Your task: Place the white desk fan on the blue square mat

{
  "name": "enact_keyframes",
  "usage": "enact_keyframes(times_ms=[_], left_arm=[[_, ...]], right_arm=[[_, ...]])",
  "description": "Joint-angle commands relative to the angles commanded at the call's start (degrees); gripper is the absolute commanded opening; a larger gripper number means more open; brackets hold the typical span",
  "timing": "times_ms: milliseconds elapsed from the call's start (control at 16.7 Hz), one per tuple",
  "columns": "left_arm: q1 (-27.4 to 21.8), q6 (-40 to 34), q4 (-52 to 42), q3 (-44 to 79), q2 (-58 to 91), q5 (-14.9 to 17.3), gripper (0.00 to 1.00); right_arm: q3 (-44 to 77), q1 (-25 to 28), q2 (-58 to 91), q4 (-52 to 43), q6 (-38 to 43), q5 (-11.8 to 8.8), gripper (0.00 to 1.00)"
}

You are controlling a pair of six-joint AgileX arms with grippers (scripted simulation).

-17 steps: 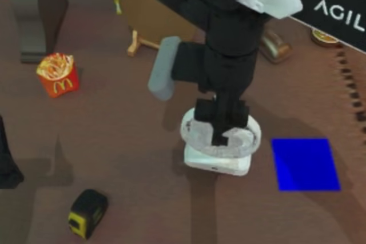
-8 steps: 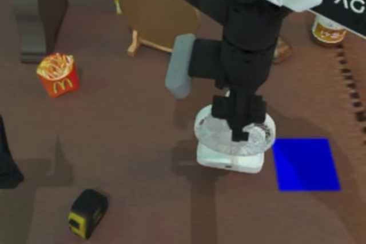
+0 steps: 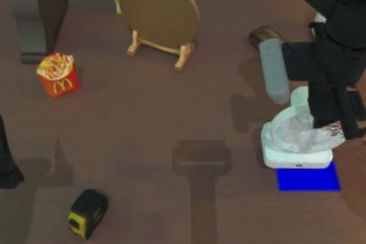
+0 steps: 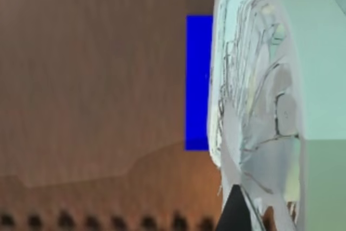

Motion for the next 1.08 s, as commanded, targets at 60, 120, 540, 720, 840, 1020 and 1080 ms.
enact_keyframes(times_ms=[60, 120, 540, 720, 840, 1020, 1080], left_arm=[[0.0, 0.0, 0.0, 0.0, 0.0, 0.0, 1.00], [0.0, 0.0, 0.0, 0.0, 0.0, 0.0, 1.00], [0.0, 0.0, 0.0, 0.0, 0.0, 0.0, 1.00], [0.0, 0.0, 0.0, 0.0, 0.0, 0.0, 1.00], [0.0, 0.0, 0.0, 0.0, 0.0, 0.0, 1.00], [0.0, 0.0, 0.0, 0.0, 0.0, 0.0, 1.00], [0.0, 0.0, 0.0, 0.0, 0.0, 0.0, 1.00]], right_arm=[[-2.0, -1.4, -1.5, 0.5, -2.2, 0.0, 0.00], [-3.6, -2.6, -2.7, 0.9, -3.9, -0.1, 0.00], [-5.2, -3.5, -3.6, 1.4, -5.3, -0.1, 0.00], [-8.5, -3.8, -3.5, 5.0, -5.2, -0.1, 0.00], [-11.1, -3.9, -3.2, 8.0, -5.5, -0.1, 0.00], [-12.2, -3.9, -3.1, 9.1, -5.5, -0.1, 0.00], [-12.2, -3.9, -3.1, 9.1, -5.5, -0.1, 0.00]])
